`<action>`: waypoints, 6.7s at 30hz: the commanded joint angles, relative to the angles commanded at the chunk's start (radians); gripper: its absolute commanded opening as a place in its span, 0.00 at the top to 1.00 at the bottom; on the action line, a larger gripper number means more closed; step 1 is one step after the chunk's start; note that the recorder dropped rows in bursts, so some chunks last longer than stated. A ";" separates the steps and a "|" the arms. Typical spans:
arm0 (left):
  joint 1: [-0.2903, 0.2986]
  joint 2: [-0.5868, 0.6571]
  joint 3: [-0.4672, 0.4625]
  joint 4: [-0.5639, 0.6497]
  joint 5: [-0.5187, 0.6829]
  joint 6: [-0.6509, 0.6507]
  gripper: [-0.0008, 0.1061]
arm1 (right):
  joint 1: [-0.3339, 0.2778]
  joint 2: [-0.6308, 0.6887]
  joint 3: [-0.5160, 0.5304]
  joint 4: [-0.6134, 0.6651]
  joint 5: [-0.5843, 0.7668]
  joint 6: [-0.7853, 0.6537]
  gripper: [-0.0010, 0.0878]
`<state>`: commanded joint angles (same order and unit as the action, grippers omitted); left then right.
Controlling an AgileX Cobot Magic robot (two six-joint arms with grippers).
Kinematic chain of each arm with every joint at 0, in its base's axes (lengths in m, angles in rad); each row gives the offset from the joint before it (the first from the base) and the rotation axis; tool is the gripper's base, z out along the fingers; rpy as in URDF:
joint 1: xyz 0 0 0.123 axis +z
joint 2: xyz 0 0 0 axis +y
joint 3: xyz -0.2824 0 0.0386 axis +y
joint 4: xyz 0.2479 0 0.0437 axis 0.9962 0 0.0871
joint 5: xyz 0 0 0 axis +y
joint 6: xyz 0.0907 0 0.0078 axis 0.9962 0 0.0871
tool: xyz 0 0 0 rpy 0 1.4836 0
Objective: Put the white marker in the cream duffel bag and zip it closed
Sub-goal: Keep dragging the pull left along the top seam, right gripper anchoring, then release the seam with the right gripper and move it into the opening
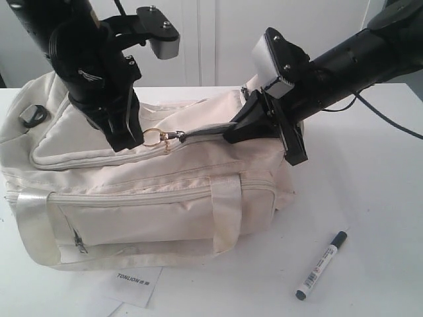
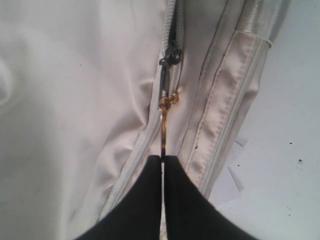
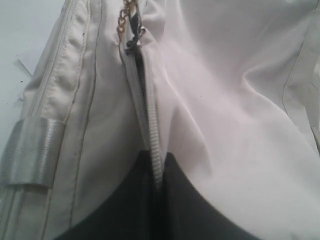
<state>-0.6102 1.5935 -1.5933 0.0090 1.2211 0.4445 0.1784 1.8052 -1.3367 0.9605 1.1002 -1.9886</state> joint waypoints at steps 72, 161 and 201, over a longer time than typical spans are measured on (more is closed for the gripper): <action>0.051 -0.125 0.000 0.136 0.000 -0.071 0.99 | 0.000 0.000 0.000 -0.019 -0.009 0.003 0.99; 0.172 -0.176 0.080 0.284 0.000 -0.057 0.99 | 0.000 0.000 0.000 -0.067 -0.033 0.034 0.99; 0.172 -0.180 0.080 0.100 0.000 -0.083 0.99 | 0.238 -0.048 -0.165 -0.001 -0.108 0.800 0.37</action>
<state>-0.4380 1.4139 -1.5130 0.1091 1.2211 0.3611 0.4160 1.7576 -1.5014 0.9596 0.9926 -1.1888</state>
